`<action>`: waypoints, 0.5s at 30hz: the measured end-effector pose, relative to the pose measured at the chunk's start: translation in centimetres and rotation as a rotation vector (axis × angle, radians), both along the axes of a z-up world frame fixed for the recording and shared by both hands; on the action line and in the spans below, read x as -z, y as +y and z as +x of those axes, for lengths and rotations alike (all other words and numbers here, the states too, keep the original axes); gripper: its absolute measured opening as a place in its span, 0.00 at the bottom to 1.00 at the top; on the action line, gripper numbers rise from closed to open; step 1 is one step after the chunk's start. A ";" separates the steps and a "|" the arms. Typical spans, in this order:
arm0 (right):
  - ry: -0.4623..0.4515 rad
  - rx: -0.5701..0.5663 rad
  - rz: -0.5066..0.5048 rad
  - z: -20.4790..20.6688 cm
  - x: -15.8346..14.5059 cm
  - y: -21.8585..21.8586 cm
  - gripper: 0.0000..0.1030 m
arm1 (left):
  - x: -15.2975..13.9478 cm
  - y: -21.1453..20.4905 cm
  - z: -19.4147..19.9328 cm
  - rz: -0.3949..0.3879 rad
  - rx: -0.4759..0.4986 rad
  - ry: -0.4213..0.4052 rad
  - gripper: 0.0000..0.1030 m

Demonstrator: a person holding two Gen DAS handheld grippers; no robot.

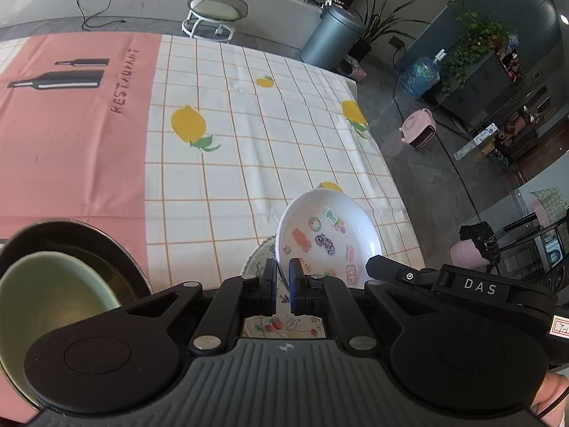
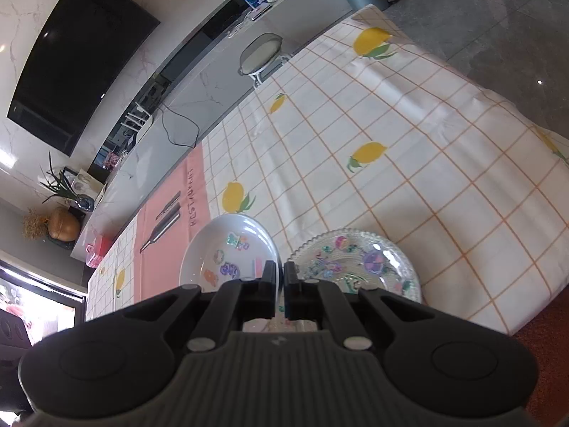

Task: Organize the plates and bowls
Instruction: 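Carry the sticker plate with both grippers and lower it onto the glass plate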

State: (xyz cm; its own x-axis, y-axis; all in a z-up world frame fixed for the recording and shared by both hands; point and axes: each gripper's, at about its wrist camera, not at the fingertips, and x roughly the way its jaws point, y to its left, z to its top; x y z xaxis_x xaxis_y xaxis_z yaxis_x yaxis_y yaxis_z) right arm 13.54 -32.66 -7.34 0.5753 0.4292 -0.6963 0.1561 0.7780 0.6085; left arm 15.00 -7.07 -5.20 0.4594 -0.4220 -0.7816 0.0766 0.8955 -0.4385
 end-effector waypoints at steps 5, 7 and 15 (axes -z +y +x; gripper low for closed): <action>0.020 0.035 -0.035 -1.0 1.5 -1.7 0.01 | 2.2 -1.9 -0.2 0.019 0.018 0.063 0.06; 0.028 0.040 -0.051 -1.3 2.0 -2.1 0.01 | 2.9 -2.5 -0.2 0.032 0.026 0.079 0.06; 0.076 0.051 -0.074 -1.6 4.6 -2.7 0.01 | 4.7 -4.1 -0.3 0.104 0.053 0.119 0.07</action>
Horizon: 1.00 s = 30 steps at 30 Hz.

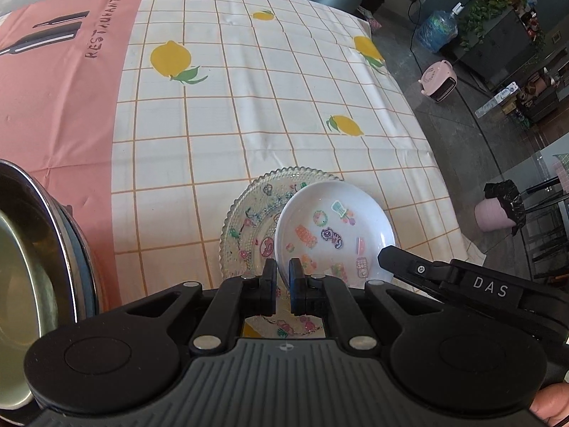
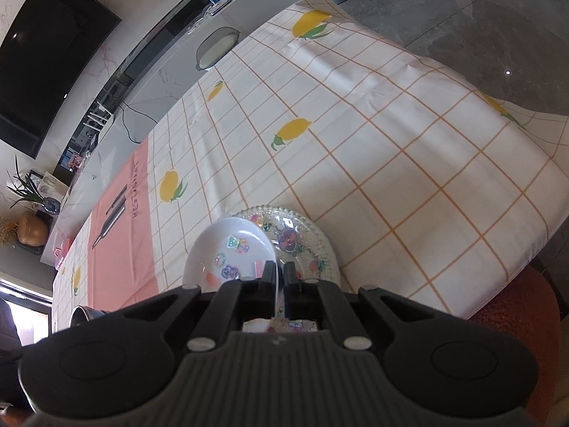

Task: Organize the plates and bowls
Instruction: 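Carry the sticker plate with both grippers and lower it onto the glass plate, then open both grippers to release the sticker plate on the glass plate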

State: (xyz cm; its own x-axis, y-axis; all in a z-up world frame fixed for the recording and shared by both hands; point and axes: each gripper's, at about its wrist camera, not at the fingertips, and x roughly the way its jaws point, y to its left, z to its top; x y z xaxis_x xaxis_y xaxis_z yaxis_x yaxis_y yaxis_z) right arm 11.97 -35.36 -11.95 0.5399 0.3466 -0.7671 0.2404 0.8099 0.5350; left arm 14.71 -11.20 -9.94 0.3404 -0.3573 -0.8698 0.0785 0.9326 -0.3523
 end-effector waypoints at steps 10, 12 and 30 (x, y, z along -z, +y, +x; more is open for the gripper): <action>0.026 -0.016 -0.019 0.3 1.3 0.5 0.03 | 0.9 -0.9 -0.1 0.084 0.033 0.005 0.08; 0.034 -0.013 -0.024 0.4 1.6 0.6 0.04 | 0.9 -0.9 -0.1 0.083 0.038 0.007 0.09; 0.009 -0.026 -0.043 0.3 0.6 0.9 0.34 | -1.2 -0.6 -0.6 0.110 0.032 -0.062 0.41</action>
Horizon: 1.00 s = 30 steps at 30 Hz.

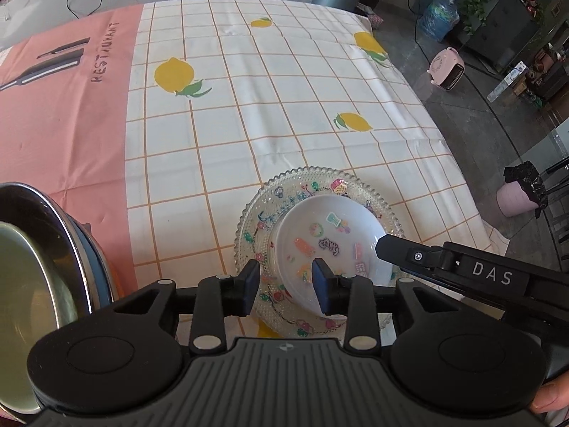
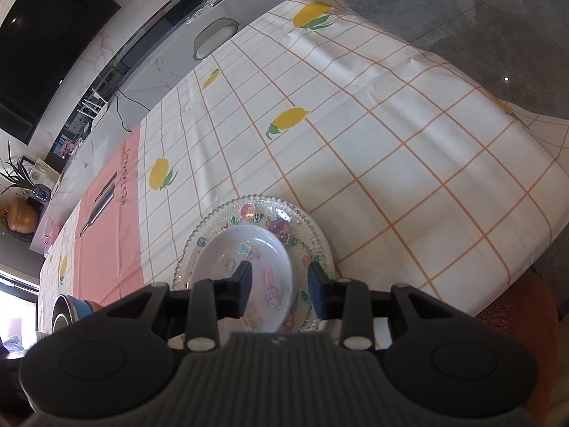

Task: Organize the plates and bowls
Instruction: 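Open both grippers to release the sticker plate on the glass plate, then move both grippers to the orange pot rim and close on it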

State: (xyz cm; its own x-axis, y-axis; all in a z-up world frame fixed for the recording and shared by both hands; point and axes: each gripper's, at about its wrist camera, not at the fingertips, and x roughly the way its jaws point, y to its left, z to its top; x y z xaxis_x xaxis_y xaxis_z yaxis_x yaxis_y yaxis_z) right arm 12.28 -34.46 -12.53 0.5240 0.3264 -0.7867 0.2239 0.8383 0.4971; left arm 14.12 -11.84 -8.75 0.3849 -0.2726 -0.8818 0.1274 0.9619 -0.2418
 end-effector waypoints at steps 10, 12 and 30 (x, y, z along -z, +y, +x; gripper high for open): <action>-0.009 0.011 0.006 -0.3 -1.6 0.4 0.51 | -3.7 1.2 -0.9 0.000 0.031 -0.109 0.49; -0.018 0.013 0.000 -0.4 -2.1 0.6 0.54 | -4.3 1.8 -1.0 -0.001 0.035 -0.113 0.56; -0.059 -0.120 -0.028 -0.5 -5.0 7.0 0.76 | -9.6 12.2 -2.4 0.036 -0.107 -0.273 0.83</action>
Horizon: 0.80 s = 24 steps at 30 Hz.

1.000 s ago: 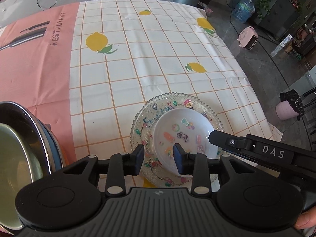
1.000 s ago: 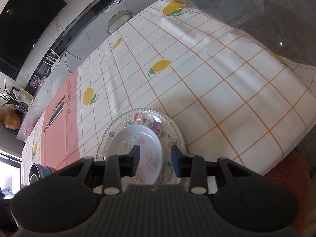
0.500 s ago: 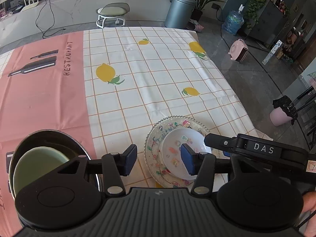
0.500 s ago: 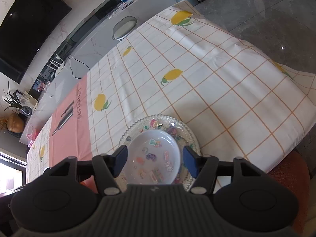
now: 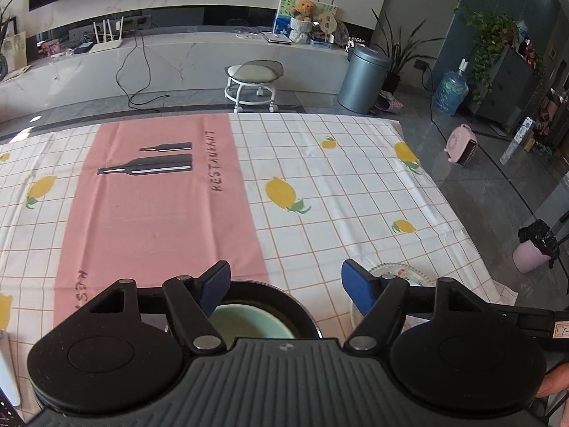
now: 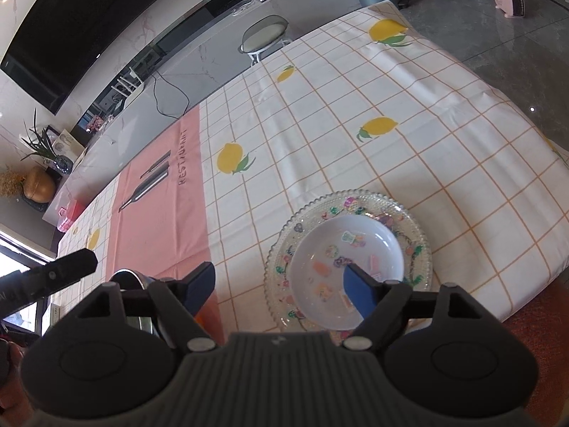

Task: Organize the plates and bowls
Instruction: 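Move both grippers to the orange pot rim and close on it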

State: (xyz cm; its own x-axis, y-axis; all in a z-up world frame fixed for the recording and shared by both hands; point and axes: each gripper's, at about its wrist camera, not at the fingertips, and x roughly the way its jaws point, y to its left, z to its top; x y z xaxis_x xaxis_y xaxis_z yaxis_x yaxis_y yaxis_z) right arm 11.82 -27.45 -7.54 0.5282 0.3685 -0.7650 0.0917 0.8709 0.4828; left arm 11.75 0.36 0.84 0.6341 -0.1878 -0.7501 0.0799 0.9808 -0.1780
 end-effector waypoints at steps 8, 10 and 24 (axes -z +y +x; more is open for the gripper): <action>0.003 -0.080 -0.025 0.2 -0.4 4.0 0.82 | 1.5 3.9 -0.5 -0.015 -0.087 0.019 0.83; 0.007 -0.099 -0.031 0.3 -0.4 5.0 0.82 | 2.2 4.6 -0.7 -0.024 -0.094 0.033 0.83; 0.103 -0.170 -0.120 1.7 2.4 10.4 0.82 | 7.1 7.9 -1.0 -0.117 -0.113 0.150 0.83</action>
